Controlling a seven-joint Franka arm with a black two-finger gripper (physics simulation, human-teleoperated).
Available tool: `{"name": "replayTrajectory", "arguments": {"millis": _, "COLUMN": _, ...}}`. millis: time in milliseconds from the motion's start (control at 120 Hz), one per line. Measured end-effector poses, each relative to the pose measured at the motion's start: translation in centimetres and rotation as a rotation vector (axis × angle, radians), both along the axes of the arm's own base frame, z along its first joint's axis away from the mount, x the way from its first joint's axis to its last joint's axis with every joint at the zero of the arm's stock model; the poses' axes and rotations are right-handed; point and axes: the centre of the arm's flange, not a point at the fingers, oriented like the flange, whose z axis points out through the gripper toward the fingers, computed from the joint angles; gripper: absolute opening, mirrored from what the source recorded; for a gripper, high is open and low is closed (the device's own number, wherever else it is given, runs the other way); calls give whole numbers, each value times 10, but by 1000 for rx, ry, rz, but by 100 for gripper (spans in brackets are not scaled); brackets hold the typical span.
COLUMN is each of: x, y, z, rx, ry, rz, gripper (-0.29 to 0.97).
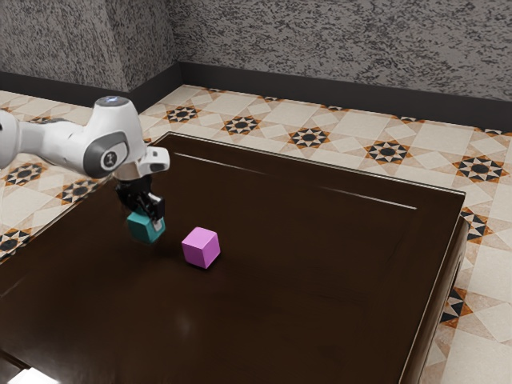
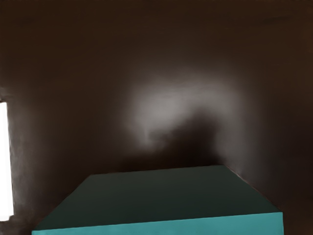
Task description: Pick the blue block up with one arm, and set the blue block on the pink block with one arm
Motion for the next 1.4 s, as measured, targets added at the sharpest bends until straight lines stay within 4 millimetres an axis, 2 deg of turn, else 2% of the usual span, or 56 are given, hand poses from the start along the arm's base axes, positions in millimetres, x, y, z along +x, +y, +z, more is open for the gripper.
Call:
{"name": "replayTrajectory", "arguments": {"millis": 83, "x": 11, "y": -11, "z": 17, "rx": -3, "ry": -11, "rz": 6, "gripper": 35}}
{"name": "replayTrajectory", "arguments": {"millis": 200, "x": 17, "y": -33, "z": 27, "rx": -18, "ry": -14, "rz": 9, "gripper": 36}}
{"name": "replayTrajectory", "arguments": {"millis": 550, "x": 29, "y": -86, "z": 29, "rx": -39, "ry": -38, "rz": 18, "gripper": 34}}
{"name": "replayTrajectory", "arguments": {"millis": 667, "x": 23, "y": -106, "z": 34, "rx": -22, "ry": -45, "rz": 21, "gripper": 34}}
{"name": "replayTrajectory", "arguments": {"millis": 833, "x": 8, "y": -128, "z": 32, "rx": 3, "ry": -47, "rz": 37, "gripper": 34}}
{"name": "replayTrajectory", "arguments": {"millis": 950, "x": 8, "y": -134, "z": 33, "rx": -3, "ry": -56, "rz": 64, "gripper": 34}}
{"name": "replayTrajectory", "arguments": {"millis": 1167, "x": 8, "y": -138, "z": 36, "rx": -8, "ry": -65, "rz": 91, "gripper": 56}}
{"name": "replayTrajectory", "arguments": {"millis": 1200, "x": 7, "y": -136, "z": 47, "rx": 9, "ry": -79, "rz": 100, "gripper": 57}}
{"name": "replayTrajectory", "arguments": {"millis": 1250, "x": 3, "y": -139, "z": 81, "rx": 38, "ry": -110, "rz": 126, "gripper": 60}}
{"name": "replayTrajectory", "arguments": {"millis": 1308, "x": -7, "y": -158, "z": 147, "rx": 64, "ry": -151, "rz": 191, "gripper": 62}}
{"name": "replayTrajectory", "arguments": {"millis": 1358, "x": -24, "y": -172, "z": 207, "rx": 47, "ry": -180, "rz": 245, "gripper": 63}}
{"name": "replayTrajectory", "arguments": {"millis": 1400, "x": -37, "y": -183, "z": 243, "rx": 8, "ry": -182, "rz": 259, "gripper": 64}}
